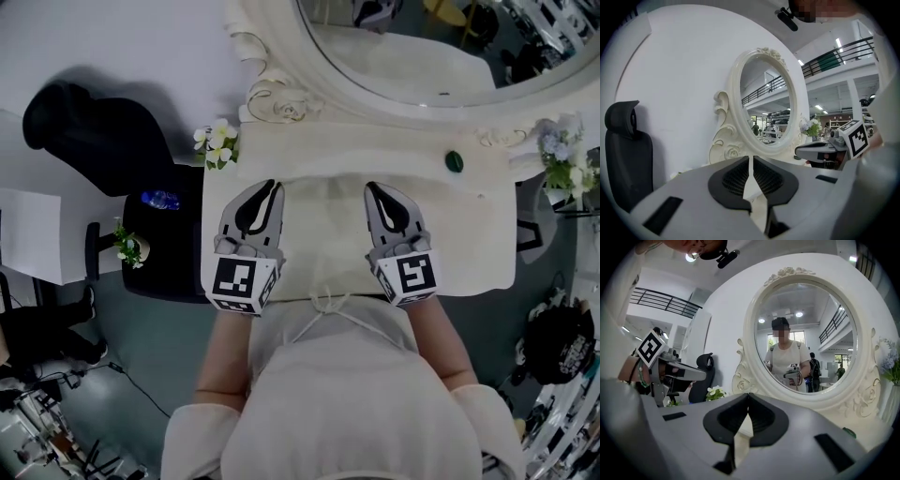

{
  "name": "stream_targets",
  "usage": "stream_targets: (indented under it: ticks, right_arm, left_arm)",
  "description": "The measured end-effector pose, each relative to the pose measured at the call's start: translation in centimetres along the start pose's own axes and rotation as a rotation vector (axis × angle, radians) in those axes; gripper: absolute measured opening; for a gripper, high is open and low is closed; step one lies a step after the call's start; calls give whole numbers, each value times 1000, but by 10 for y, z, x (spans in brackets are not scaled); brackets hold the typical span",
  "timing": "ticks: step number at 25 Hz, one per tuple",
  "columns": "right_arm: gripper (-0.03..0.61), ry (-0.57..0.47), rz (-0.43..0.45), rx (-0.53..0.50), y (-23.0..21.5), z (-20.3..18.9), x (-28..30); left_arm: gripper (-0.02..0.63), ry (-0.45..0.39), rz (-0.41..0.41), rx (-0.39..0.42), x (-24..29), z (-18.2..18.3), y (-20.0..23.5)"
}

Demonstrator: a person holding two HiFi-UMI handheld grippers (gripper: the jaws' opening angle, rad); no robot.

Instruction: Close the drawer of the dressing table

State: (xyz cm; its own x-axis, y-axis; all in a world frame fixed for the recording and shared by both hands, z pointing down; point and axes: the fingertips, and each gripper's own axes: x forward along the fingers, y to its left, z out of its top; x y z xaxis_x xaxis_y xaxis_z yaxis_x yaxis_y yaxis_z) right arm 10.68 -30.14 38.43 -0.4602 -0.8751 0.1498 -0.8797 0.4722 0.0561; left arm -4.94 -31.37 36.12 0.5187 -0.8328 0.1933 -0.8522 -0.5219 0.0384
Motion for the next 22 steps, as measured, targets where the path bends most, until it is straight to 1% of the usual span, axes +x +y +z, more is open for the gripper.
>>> stream_targets:
  ticks: [6,13,16,19,22]
  right_arm:
    - [6,-21,8,-19,4,15,-7]
    - [6,-54,15,-50,7,29,-15]
    - [5,-60,28,-64,11,33,-17]
    - [3,-78,16,-60,10,37,-22]
    - [2,-97,15,-57,12,42,-25]
  left_arm:
    - [23,-91,-21,62,-12,33,-7]
    - [21,-160,-65,64,-23,57,-16]
    - [21,-171,-75,66,-26,61,-18]
    - [21,-171,-87,67,-28,59,-22]
    - [21,-125,-95,86,-30,50,-26]
